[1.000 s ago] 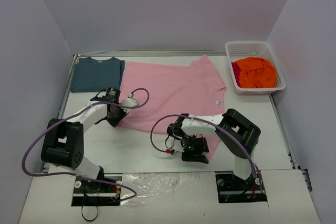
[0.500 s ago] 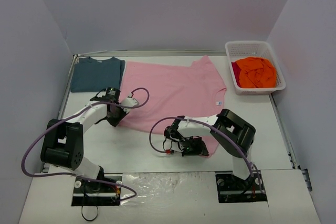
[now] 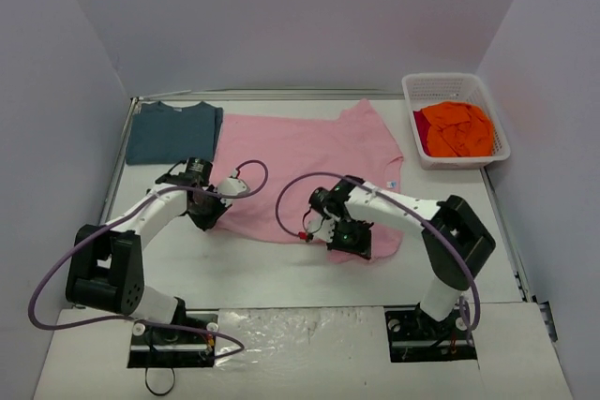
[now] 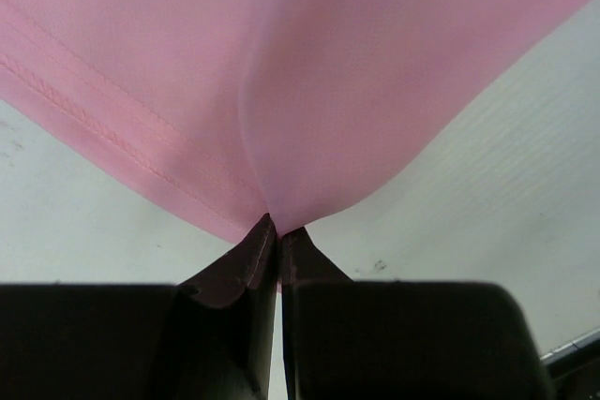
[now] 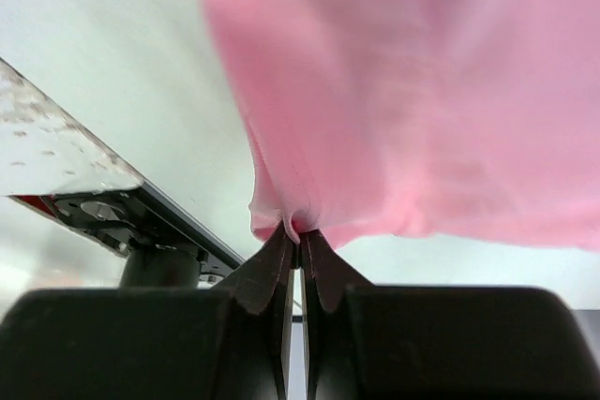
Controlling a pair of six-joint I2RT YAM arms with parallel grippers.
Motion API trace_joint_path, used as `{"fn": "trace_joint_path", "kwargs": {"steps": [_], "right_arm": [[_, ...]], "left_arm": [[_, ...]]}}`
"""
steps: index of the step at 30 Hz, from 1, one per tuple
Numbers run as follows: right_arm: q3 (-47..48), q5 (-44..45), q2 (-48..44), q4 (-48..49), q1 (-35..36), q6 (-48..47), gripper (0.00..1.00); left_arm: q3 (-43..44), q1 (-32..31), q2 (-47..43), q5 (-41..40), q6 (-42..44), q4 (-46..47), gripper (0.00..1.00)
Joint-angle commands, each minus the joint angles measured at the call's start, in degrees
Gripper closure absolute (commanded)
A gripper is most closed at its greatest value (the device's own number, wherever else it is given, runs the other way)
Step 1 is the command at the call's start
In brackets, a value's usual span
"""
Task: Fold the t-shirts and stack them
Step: Grap the side of the flattened tshirt closest away from the robot with both arms
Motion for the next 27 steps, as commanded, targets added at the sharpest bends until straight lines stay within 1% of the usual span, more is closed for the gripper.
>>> {"fn": "trace_joint_path", "kwargs": {"steps": [1, 2, 6, 11, 14, 18, 27], "right_arm": [[3.19, -2.4, -5.87, -10.23, -4.55, -4.73, 1.0], [3.63, -2.14, -6.67, -11.03, -6.3, -5.6, 1.0], [4.42, -2.49, -8.87, -14.11, -8.87, -6.84, 1.0], [4.07, -1.0, -9.49, -14.55, -10.71, -6.58, 1.0], [4.69, 0.67, -9.75, -14.55, -12.47, -7.37, 1.0], [8.19, 2.16, -9.4, -14.55, -17.91, -9.47, 1.0], [15.23, 3.57, -6.24, -14.55, -24.68, -12.03, 1.0]], "left_arm": [[3.37, -0.93, -3.61, 5.6, 3.94, -6.87, 0.98], [3.72, -1.11, -4.05, 5.87, 4.03, -7.31, 0.98], [4.25, -2.07, -5.98, 5.96, 3.86, -9.59, 0.98], [3.38, -2.16, -9.23, 5.96, 2.98, -10.3, 0.98], [2.15, -2.25, -10.64, 3.86, 3.07, -10.22, 0.98], [0.74, -2.25, -11.87, 1.84, 3.42, -10.48, 0.98], [0.47, -2.34, -10.56, 0.51, 4.3, -10.57, 0.98]]}}
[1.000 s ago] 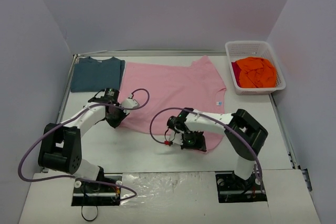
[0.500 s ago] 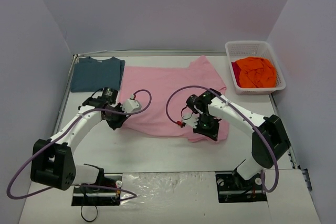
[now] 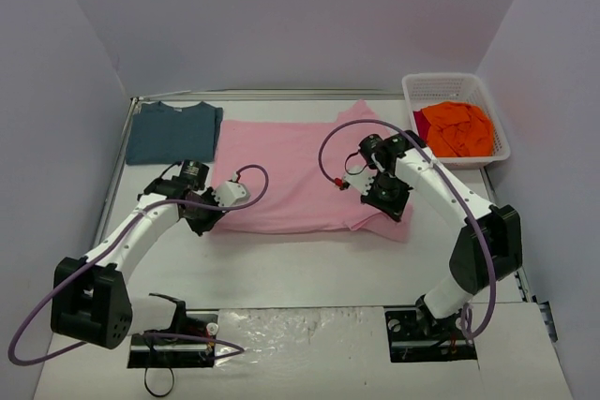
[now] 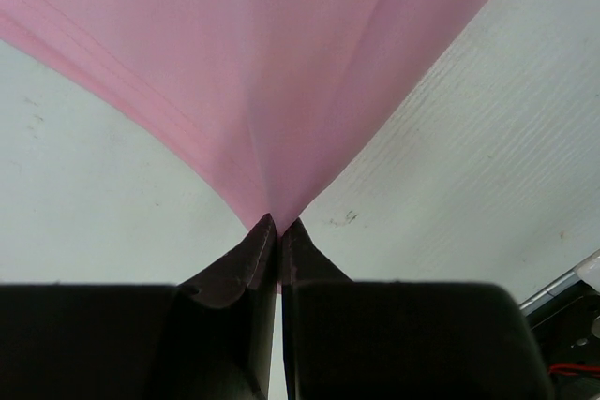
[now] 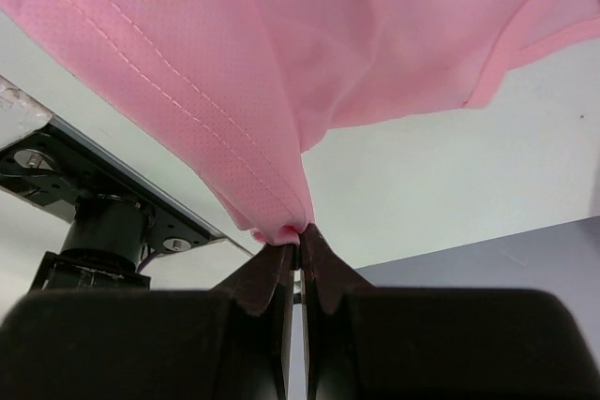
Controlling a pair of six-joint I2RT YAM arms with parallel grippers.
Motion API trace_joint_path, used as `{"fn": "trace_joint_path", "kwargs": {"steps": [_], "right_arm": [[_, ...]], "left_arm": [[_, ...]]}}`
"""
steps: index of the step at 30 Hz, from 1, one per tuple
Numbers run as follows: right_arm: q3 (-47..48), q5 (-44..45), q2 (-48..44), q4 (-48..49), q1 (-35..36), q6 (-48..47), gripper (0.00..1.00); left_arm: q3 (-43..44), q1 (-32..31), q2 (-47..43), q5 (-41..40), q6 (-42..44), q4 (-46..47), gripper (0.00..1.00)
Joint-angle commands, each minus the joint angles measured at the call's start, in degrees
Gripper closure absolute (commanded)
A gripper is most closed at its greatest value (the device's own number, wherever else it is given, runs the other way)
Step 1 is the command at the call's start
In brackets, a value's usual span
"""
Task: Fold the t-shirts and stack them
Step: Grap the side of the flattened tshirt closest away from the robot with both arms
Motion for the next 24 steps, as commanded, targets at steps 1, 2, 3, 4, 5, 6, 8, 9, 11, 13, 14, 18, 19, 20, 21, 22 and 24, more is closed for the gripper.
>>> {"fn": "trace_joint_path", "kwargs": {"steps": [1, 2, 3, 4, 5, 6, 8, 9, 11, 13, 14, 18, 19, 20, 21, 22, 24], "right_arm": [[4.13, 2.09, 1.91, -4.15, -2.02, -2.28, 1.0], [4.66, 2.09, 2.18, -4.15, -2.29, -2.37, 1.0], [5.28, 2.09, 2.35, -4.06, -2.47, -2.46, 1.0], [6.41, 2.09, 2.88, -4.15, -2.81, -2.54, 1.0], [6.95, 2.09, 3.23, -4.06, -2.91, -2.72, 1.0], [7.56, 2.09, 3.5, -4.15, -2.99, -2.72, 1.0], [9.14, 2.09, 4.55, -4.15, -3.17, -2.9, 1.0], [9.67, 2.09, 4.9, -4.15, -3.34, -2.9, 1.0], [11.42, 2.09, 6.22, -4.15, -3.52, -2.9, 1.0], [12.57, 2.09, 7.53, -4.15, -3.61, -3.07, 1.0], [13.62, 2.09, 7.98, -4.06, -3.61, -3.07, 1.0], [16.35, 4.19, 11.22, -4.15, -3.87, -3.69, 1.0], [16.88, 4.28, 11.84, -4.15, -3.96, -3.69, 1.0], [17.58, 4.46, 12.46, -4.06, -4.05, -3.69, 1.0], [18.2, 4.63, 13.07, -4.15, -4.22, -3.69, 1.0], [19.25, 4.81, 14.12, -4.15, -4.31, -3.86, 1.0], [20.83, 5.07, 15.7, -4.15, -4.66, -4.04, 1.0]], "left_arm": [[0.04, -0.28, 0.13, -1.43, 1.32, -1.41, 0.98], [0.04, -0.28, 0.3, -1.52, 1.41, -1.49, 0.98], [0.21, -0.28, 0.48, -1.7, 1.33, -1.49, 0.98], [0.74, -0.28, 0.66, -1.7, 1.15, -1.49, 0.98], [1.09, -0.28, 0.83, -1.61, 1.06, -1.49, 0.98], [1.53, -0.28, 0.92, -1.09, 1.06, -1.75, 0.98], [2.93, -0.28, 1.45, -1.08, 1.06, -1.93, 0.98], [3.46, -0.28, 1.71, -1.26, 0.97, -2.02, 0.98], [5.21, -0.28, 2.5, -2.13, 0.89, -2.11, 0.97], [6.36, -0.28, 3.2, -3.27, 0.36, -1.85, 0.98], [7.41, -0.28, 3.38, -3.63, 0.1, -1.85, 0.98], [9.87, -0.28, 5.31, -5.56, -0.34, -1.23, 0.98], [10.32, -0.28, 5.75, -6.09, -0.26, -1.14, 0.98], [10.84, -0.28, 6.19, -6.18, -0.34, -1.23, 0.98], [11.28, -0.28, 6.63, -6.18, -0.35, -1.23, 0.98], [11.9, -0.28, 7.42, -6.27, -0.43, -1.14, 0.98], [12.43, -0.28, 8.73, -6.36, -0.26, -1.14, 0.98]]}}
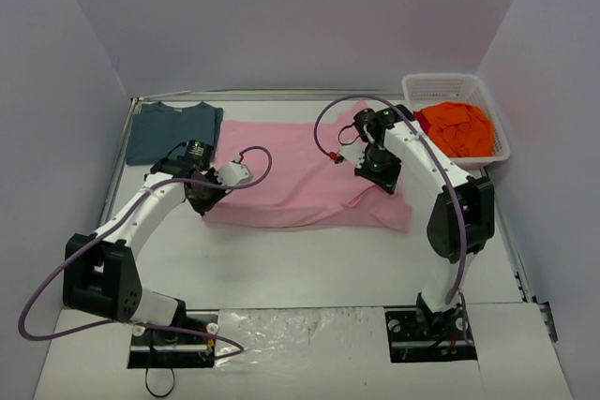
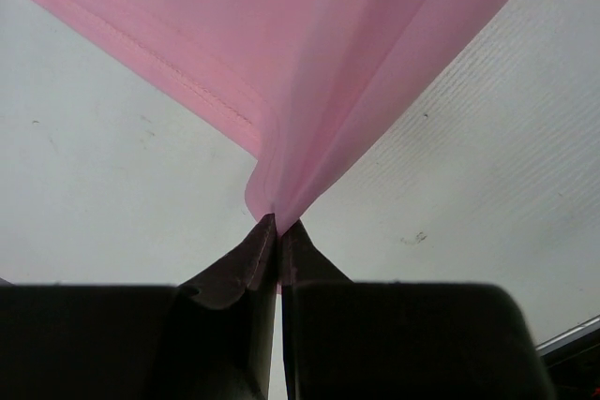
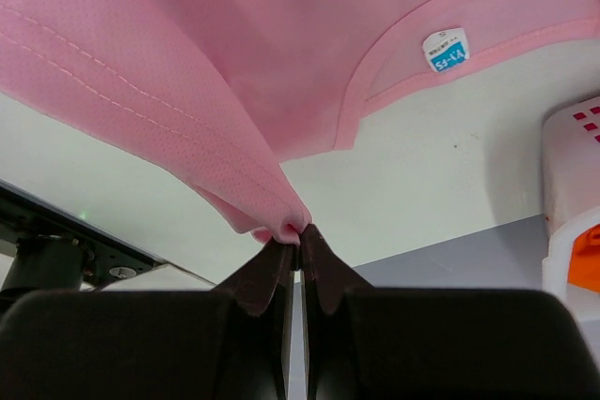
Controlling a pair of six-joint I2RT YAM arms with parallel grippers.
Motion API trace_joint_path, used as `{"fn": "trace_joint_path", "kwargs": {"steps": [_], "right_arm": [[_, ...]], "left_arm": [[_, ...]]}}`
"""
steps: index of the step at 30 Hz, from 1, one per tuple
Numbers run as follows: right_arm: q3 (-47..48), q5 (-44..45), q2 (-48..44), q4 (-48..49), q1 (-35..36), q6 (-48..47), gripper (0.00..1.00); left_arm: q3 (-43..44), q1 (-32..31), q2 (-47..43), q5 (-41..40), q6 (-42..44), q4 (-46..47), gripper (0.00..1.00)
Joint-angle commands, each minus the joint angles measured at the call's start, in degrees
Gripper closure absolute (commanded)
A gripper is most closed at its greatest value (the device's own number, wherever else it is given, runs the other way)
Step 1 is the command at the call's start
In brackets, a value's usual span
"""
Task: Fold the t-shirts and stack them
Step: Grap the side of the flattened tshirt closest away from the robot with both arms, then fold the flattened tshirt in 1/3 of the way
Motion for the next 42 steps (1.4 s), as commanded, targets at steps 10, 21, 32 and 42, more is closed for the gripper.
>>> {"fn": "trace_joint_path", "kwargs": {"steps": [10, 21, 32, 42], "right_arm": [[9.55, 2.96, 7.85, -3.71, -1.83, -1.53, 1.0], [15.35, 3.05, 14.8, -3.71, -2.62, -1.97, 1.0], [18.6, 2.17, 20.07, -3.71, -2.88, -2.5, 1.0], [25.98, 1.2, 25.78, -2.75, -3.15, -1.09, 0.79]], "left_arm": [[5.43, -0.24, 5.88, -2.45, 0.05, -0.15, 0.98], [11.23, -0.24, 12.47, -5.0, -0.56, 2.39, 0.98], [12.37, -0.24, 16.6, -6.49, -0.12, 3.63, 0.98], [12.02, -0.24, 18.28, -8.95, -1.18, 6.09, 0.72]]}}
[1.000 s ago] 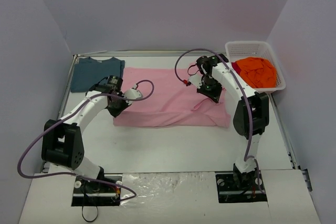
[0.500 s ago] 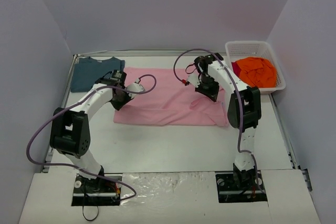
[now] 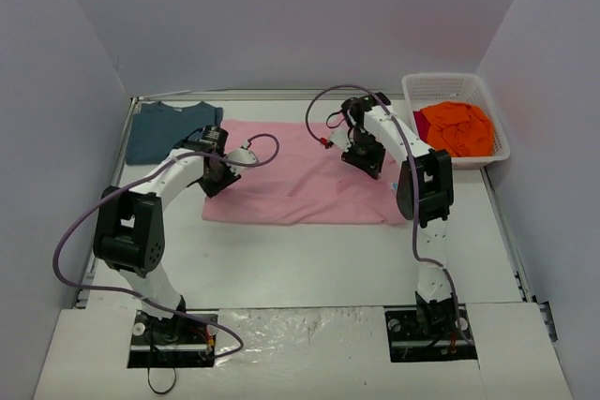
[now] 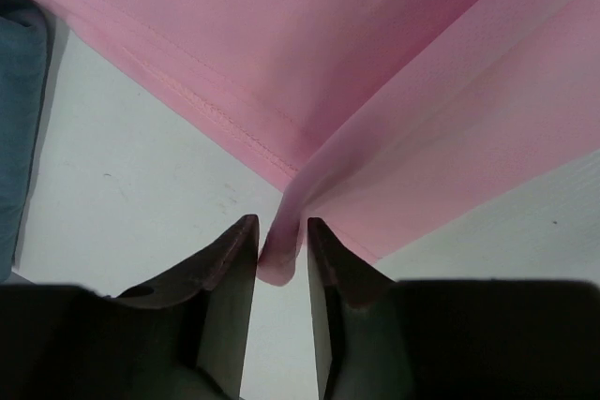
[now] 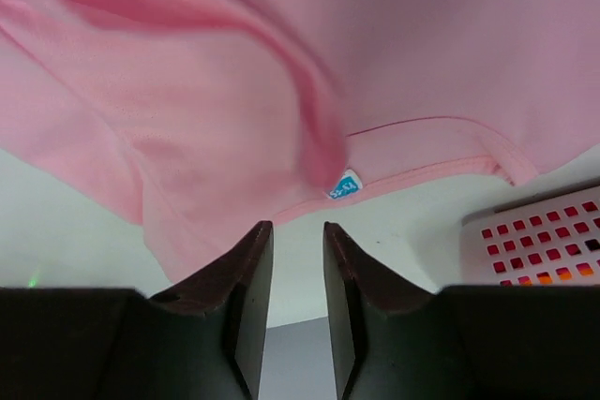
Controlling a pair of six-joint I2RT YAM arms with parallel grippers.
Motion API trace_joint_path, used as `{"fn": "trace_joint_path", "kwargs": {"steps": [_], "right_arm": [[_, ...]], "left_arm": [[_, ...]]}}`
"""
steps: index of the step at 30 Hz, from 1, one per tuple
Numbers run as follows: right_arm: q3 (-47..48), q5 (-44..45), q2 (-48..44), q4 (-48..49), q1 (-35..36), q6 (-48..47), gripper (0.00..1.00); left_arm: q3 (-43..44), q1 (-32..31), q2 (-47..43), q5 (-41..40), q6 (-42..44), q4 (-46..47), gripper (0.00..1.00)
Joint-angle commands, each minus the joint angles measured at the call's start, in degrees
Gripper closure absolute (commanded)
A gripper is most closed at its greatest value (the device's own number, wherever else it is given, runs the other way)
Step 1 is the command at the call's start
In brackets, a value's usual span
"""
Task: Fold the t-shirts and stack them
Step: Fold the flattened tshirt in 1/3 of the way
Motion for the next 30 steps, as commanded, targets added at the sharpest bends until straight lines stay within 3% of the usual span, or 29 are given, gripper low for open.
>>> {"fn": "trace_joint_path", "kwargs": {"steps": [1, 4, 11, 22, 30], "right_arm": [[4.72, 0.32, 1.59, -2.18, -0.76, 1.66, 0.74], [7.09, 0.15, 1.16, 0.54, -1.29, 4.47, 0.68], [2.36, 0.59, -8.67, 6.96, -2.17, 8.7, 0.65], [-27.94, -0.55, -34.86, 15.66, -4.36, 10.81, 0.58], [-34.73, -4.86, -41.21, 19.44, -6.13, 13.8, 0.57]], "left_arm": [[1.66, -0.24, 0.24, -2.18, -1.05, 0.58, 0.72], [2.01, -0.24, -0.72, -4.11, -1.66, 1.19, 0.71], [2.45, -0.24, -6.77, -9.12, -2.19, -0.29, 0.69], [-12.29, -1.38, -18.74, 0.01, -0.61, -4.17, 0.67], [-19.25, -6.21, -15.85, -4.89, -1.57, 2.24, 0.67]]}}
